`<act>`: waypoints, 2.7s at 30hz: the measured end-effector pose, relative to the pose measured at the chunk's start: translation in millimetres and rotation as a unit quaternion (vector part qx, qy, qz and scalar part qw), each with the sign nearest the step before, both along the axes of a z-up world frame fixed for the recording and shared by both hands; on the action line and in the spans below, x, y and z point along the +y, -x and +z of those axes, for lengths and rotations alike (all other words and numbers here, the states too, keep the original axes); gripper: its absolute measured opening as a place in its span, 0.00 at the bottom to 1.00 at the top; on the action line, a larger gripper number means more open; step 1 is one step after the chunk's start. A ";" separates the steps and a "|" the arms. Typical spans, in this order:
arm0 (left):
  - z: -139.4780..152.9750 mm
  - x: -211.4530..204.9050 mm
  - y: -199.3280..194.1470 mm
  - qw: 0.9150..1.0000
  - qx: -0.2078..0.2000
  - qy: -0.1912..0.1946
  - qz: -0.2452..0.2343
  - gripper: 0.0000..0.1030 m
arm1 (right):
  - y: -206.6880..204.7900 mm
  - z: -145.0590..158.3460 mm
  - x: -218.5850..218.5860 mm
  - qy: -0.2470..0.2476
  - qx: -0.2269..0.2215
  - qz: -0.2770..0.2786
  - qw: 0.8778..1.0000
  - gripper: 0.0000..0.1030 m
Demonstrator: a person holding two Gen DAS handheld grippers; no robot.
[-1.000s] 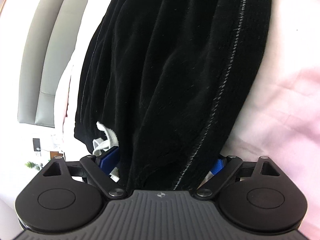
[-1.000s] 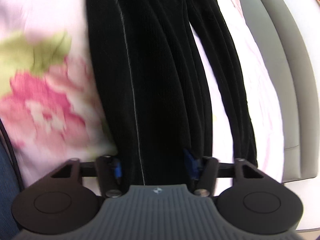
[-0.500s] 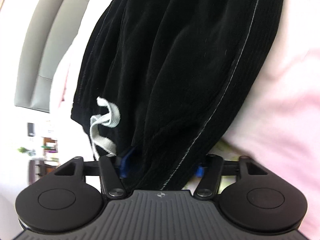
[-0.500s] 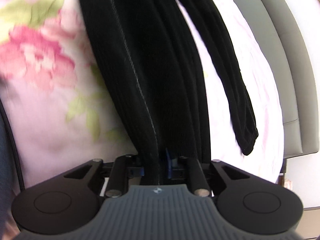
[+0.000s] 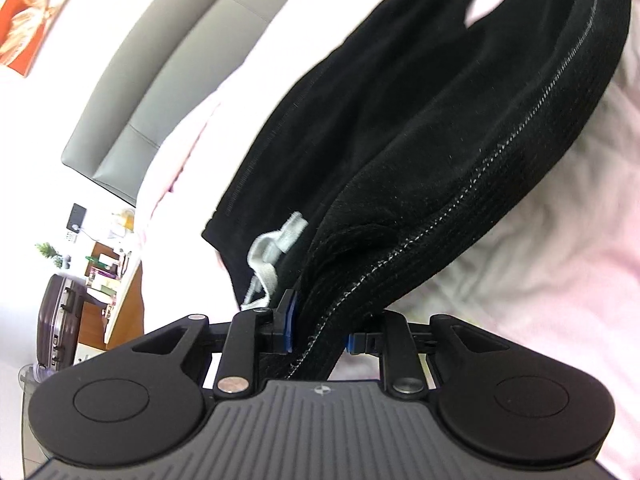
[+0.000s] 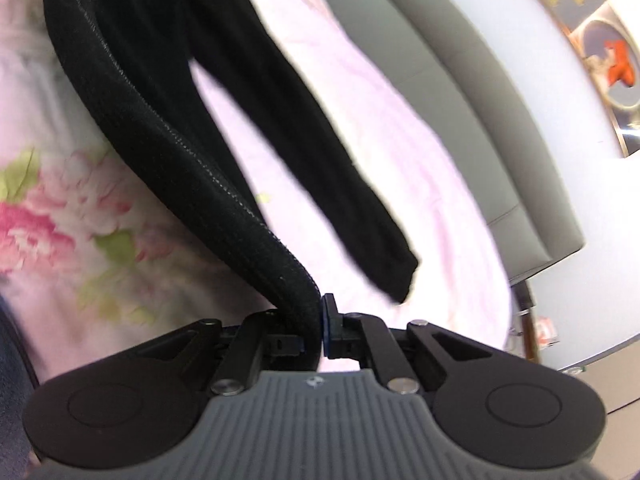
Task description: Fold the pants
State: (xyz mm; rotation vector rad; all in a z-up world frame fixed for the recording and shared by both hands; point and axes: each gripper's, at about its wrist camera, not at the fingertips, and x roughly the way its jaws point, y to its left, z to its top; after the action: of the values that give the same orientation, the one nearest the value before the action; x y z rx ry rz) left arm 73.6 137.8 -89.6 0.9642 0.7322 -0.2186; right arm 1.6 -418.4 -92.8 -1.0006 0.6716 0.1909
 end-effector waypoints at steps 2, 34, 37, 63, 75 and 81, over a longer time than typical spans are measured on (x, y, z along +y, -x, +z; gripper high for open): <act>9.2 -3.0 0.1 1.000 -0.005 0.004 -0.001 0.24 | 0.0 8.1 2.9 0.001 -0.012 0.001 1.000 0.00; -46.1 9.7 -352.7 0.975 0.163 0.090 0.121 0.31 | -366.9 -11.9 -8.8 0.009 0.085 -0.049 0.995 0.01; -68.1 23.3 -372.4 0.966 0.162 0.117 0.165 0.45 | -397.2 -36.5 -13.7 0.022 0.108 -0.093 0.990 0.18; -1.8 80.9 -271.8 0.966 0.077 0.192 0.157 0.69 | -315.2 88.2 -101.1 -0.273 -0.038 -0.342 0.898 0.61; -41.3 84.2 -279.3 0.964 0.097 0.185 0.166 0.69 | -371.2 83.2 -141.4 -0.308 -0.058 -0.395 0.863 0.60; -51.7 89.7 -282.4 0.960 0.092 0.202 0.171 0.69 | -325.7 24.9 -165.8 -0.401 -0.023 -0.352 0.845 0.68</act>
State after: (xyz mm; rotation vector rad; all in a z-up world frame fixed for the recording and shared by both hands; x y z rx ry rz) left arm 356.0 227.4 -141.2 0.4221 0.9672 -0.1460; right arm 327.3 -584.3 -68.0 0.0834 0.7755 -0.1990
